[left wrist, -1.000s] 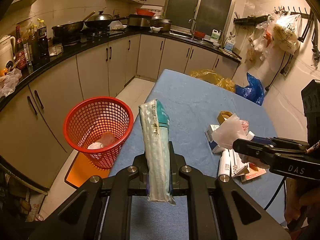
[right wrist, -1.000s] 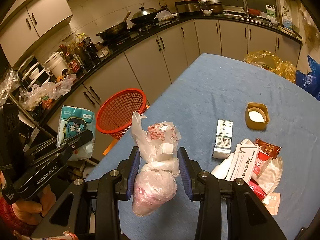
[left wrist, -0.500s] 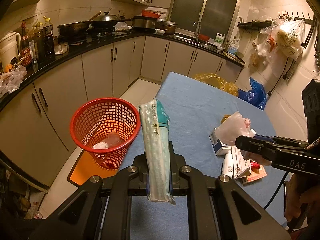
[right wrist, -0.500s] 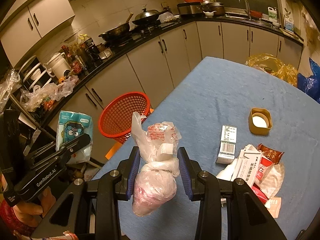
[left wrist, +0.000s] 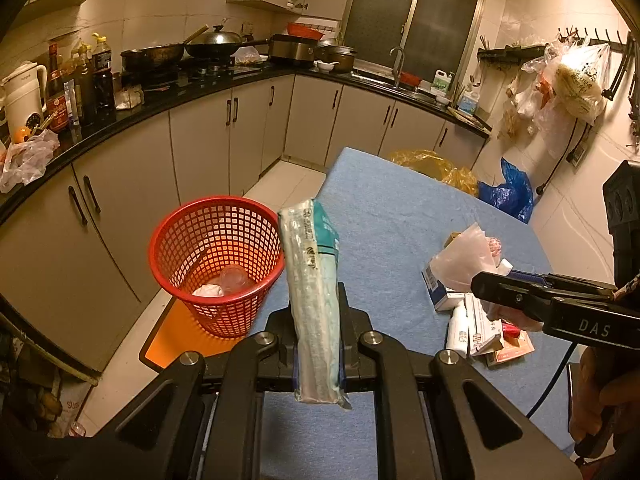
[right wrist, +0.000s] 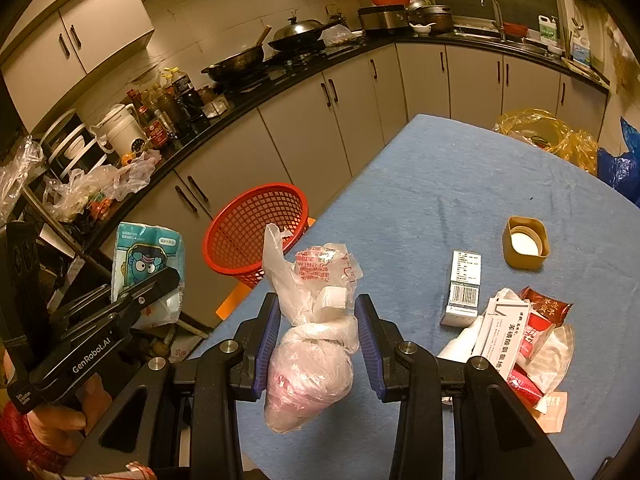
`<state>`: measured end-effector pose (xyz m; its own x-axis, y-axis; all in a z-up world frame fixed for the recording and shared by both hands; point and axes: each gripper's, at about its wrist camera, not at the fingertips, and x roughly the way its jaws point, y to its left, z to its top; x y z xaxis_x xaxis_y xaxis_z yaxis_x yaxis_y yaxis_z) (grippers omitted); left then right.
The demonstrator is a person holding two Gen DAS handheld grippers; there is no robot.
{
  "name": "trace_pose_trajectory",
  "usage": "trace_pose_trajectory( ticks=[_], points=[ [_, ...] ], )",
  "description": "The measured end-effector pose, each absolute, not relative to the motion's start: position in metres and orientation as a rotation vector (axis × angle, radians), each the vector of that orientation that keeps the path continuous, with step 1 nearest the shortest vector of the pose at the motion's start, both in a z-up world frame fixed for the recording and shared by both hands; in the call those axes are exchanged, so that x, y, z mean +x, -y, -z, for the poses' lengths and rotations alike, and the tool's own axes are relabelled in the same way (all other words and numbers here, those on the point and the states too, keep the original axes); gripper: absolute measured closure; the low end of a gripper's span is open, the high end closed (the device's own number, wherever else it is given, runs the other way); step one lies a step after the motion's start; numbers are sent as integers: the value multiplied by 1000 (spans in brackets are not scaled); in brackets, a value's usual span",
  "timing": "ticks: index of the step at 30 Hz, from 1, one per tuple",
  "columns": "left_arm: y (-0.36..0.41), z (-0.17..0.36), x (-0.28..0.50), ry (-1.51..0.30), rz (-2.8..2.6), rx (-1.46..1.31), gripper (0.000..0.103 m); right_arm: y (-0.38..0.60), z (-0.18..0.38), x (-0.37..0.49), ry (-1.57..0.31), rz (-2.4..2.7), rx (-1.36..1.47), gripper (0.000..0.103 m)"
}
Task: Collect trash
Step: 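Lift the wet-wipe pack and pink bag and hold them above the table, then carry the wet-wipe pack and pink bag over the red wastebasket with both grippers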
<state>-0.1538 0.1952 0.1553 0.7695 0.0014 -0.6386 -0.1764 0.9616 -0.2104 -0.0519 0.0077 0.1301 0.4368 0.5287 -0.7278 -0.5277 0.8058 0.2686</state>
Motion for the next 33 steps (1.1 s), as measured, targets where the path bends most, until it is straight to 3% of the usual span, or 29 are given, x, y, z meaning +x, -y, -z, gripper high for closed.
trace_pose_trajectory(
  ticks=[17, 33],
  points=[
    [-199, -158, -155, -680, -102, -272, 92, -14, -133, -53, -903, -662, -1, 62],
    [-255, -161, -151, -680, -152, -339, 91, -50, -152, -24, -879, -709, 35, 62]
  ],
)
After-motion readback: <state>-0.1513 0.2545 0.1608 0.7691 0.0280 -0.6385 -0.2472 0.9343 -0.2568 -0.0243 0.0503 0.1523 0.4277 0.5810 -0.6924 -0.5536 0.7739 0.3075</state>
